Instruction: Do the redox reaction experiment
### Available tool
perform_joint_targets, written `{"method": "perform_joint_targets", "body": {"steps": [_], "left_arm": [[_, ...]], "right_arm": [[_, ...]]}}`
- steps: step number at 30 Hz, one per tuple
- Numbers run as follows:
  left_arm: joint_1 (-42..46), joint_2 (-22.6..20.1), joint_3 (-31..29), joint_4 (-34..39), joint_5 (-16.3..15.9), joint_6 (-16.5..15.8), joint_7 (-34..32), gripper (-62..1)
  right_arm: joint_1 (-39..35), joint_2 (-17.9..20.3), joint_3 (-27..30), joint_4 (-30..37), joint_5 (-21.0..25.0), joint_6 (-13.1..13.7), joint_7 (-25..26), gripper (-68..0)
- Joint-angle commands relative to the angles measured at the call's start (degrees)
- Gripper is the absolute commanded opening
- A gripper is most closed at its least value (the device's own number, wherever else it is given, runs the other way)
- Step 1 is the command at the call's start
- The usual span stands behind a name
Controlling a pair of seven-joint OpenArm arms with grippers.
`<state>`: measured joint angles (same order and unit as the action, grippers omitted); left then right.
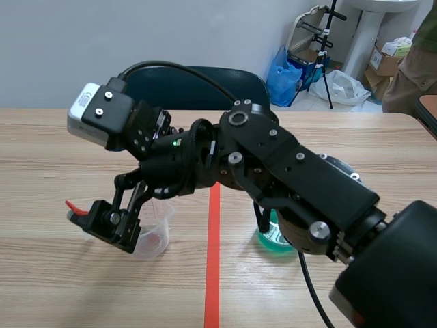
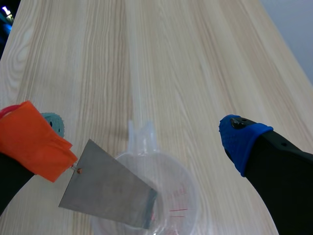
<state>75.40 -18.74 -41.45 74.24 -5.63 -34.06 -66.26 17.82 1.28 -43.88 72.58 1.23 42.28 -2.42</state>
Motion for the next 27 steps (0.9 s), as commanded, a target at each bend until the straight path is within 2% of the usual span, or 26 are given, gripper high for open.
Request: {"method": "perform_joint_targets", "body": {"steps": [1,6,12,14,18,22,27], "left_arm": [[0.0,0.9,-0.3,0.6,-0.7,0.3,-0.8,1.4],[-1.8,4.5,-0.3,0.6,0.2,0.3,-0.8,1.4],[-6.1,9.0,-0.3,5.0,5.3,0.3,0.8,1.4],[-7.0,11.0,-0.3,7.2,5.6,0.3,2.7,1.4],[-8.7,15.0,-0.3,11.5,6.6,0.3,4.3,1.4],[-9.7,17.4,-0.3,15.1,7.4,0.3,5.1,1.4],[-10.6,20.2,-0.3,21.0,7.4,0.3,10.5,1.4]], "right_arm": [[-0.2,-0.8,-0.8,0.8,0.4,0.4,0.8,0.4],[-2.2,-0.4,-3.7,0.8,0.5,0.4,1.2,0.4],[-3.8,1.0,-5.3,2.5,0.5,0.4,4.8,0.4],[-3.9,2.1,-5.3,4.2,0.9,0.4,5.5,0.4],[-3.9,5.1,-5.2,9.0,5.0,0.4,5.6,0.4],[-5.1,8.8,-4.2,15.5,7.4,-3.2,5.5,0.4],[-9.6,12.9,0.3,23.0,7.4,-6.9,5.4,0.4]]}}
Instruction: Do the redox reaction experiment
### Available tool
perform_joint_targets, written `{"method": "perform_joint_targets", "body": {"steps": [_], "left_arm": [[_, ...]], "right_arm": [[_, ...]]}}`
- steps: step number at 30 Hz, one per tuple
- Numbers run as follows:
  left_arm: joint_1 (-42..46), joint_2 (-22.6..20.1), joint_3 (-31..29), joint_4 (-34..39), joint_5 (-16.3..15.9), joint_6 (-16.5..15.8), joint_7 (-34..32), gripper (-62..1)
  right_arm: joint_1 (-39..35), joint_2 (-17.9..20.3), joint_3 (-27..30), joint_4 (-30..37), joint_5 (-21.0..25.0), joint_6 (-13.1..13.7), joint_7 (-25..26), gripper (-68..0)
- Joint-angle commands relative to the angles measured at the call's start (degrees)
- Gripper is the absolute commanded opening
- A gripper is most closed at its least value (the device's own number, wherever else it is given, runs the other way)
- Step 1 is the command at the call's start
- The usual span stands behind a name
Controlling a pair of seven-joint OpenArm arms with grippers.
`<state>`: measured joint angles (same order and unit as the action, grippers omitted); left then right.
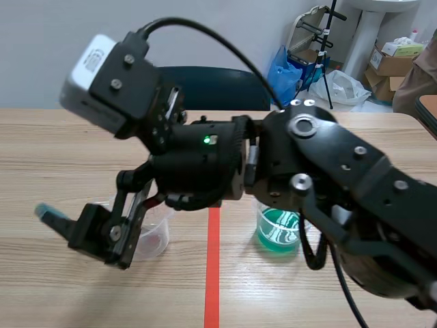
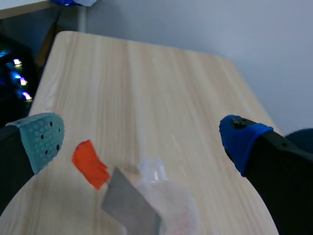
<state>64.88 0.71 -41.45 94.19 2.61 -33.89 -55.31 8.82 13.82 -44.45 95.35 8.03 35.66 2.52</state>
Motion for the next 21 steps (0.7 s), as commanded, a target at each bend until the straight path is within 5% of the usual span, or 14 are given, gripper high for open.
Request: {"method": "perform_joint_targets", "body": {"steps": [1,8,17,21], "left_arm": [[-0.5,1.4,-0.3,2.0,-0.9,0.1,0.7,1.4],[-3.6,6.0,-0.3,7.5,-0.9,0.6,6.3,1.4],[-8.0,7.8,1.4,11.3,-0.9,10.8,10.9,1.4],[-8.4,6.1,5.3,11.8,-1.1,12.2,14.7,1.4]], "right_arm": [[-1.7,1.2,2.0,1.5,0.9,-1.0,0.4,0.4],[-10.2,6.8,11.1,8.6,4.3,-1.9,0.4,0.4],[-22.3,13.8,25.2,15.6,7.8,-4.9,3.4,0.4],[-27.6,16.2,30.9,18.0,9.6,-5.5,4.8,0.4]]}}
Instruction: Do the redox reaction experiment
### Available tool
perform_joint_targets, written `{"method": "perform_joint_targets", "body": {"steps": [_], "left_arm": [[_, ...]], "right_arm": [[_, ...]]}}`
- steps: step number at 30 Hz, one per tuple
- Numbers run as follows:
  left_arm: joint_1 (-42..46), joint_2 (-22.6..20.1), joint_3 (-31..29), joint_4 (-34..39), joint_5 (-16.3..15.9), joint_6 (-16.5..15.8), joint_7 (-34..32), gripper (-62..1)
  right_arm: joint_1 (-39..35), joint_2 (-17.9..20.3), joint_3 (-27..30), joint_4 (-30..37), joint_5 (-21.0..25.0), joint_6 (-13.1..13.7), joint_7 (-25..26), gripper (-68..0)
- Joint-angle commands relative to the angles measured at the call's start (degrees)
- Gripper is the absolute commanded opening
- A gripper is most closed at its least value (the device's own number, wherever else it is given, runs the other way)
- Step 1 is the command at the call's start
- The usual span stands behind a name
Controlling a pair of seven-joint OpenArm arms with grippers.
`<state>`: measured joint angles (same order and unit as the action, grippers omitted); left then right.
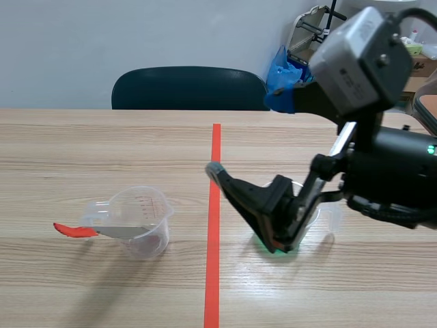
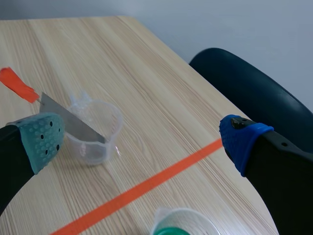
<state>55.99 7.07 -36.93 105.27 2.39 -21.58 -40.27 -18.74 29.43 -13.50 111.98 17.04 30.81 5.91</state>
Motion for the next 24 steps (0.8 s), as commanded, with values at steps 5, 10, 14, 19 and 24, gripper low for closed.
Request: {"method": "perform_joint_targets", "body": {"steps": [5,10,14,19,24], "left_arm": [[0.8,-5.6,8.0,0.7,-1.5,5.8,2.7,1.4],[1.5,-11.0,14.3,0.7,-5.3,11.4,3.8,1.4],[1.5,-14.2,16.7,0.7,-7.4,13.3,4.4,1.4],[1.5,-17.4,17.0,0.7,-8.6,13.4,5.7,1.4],[1.5,-21.1,17.0,0.7,-9.3,13.4,5.7,1.4]], "right_arm": [[-6.2,3.9,4.4,3.8,0.6,-2.6,5.9,0.4],[-12.1,6.5,7.4,6.4,1.3,-4.1,8.2,0.4],[-15.3,6.6,9.5,6.6,1.6,-4.1,9.5,0.4],[-15.6,6.6,9.7,6.6,1.6,-4.1,9.4,0.4],[-15.5,6.4,9.7,6.6,1.6,-4.0,9.3,0.4]]}}
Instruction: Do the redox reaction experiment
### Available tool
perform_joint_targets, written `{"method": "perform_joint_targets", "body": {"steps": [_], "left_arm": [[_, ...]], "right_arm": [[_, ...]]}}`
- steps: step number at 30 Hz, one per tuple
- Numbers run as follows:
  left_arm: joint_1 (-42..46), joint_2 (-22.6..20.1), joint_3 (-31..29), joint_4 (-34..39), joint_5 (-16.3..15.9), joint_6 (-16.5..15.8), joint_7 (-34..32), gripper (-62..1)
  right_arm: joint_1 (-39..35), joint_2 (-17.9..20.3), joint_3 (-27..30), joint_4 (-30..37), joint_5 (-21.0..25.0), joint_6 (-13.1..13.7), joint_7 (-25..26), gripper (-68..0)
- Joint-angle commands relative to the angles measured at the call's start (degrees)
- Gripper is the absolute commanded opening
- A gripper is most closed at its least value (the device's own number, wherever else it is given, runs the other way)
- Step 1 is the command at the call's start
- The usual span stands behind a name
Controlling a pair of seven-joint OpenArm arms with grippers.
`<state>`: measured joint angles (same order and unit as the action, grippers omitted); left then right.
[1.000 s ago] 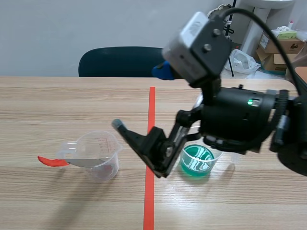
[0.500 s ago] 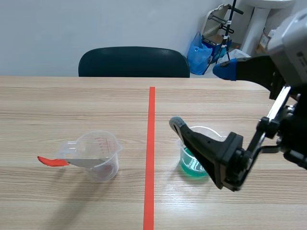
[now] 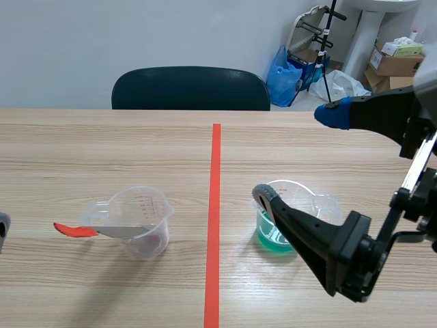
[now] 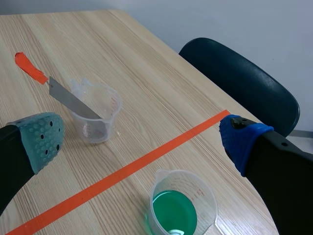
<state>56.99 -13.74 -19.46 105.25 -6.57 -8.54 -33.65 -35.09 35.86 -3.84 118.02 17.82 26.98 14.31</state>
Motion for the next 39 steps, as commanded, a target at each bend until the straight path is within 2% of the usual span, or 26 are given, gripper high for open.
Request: {"method": "perform_joint_targets", "body": {"steps": [1,11,19,29,39], "left_arm": [[0.5,-0.9,-0.4,0.7,-0.3,0.3,-0.8,1.4],[0.5,-1.6,-0.4,0.7,-0.3,0.3,-0.8,1.4],[0.5,-1.6,-0.4,0.7,-0.3,0.3,-0.8,1.4],[0.4,-1.6,-0.4,0.7,-0.3,0.2,-0.8,1.4],[0.5,-6.1,-0.4,0.7,-0.4,0.2,-0.8,1.4]], "right_arm": [[0.8,0.0,0.1,0.6,0.6,-0.2,0.9,0.4],[0.8,0.0,0.1,0.6,0.5,-0.2,0.6,0.4],[0.8,0.0,0.1,0.5,-4.6,-0.2,0.6,0.4],[0.8,0.0,0.1,0.5,-4.5,-0.2,0.7,0.4],[0.8,0.0,0.1,0.5,-4.4,-0.2,1.1,0.4]]}}
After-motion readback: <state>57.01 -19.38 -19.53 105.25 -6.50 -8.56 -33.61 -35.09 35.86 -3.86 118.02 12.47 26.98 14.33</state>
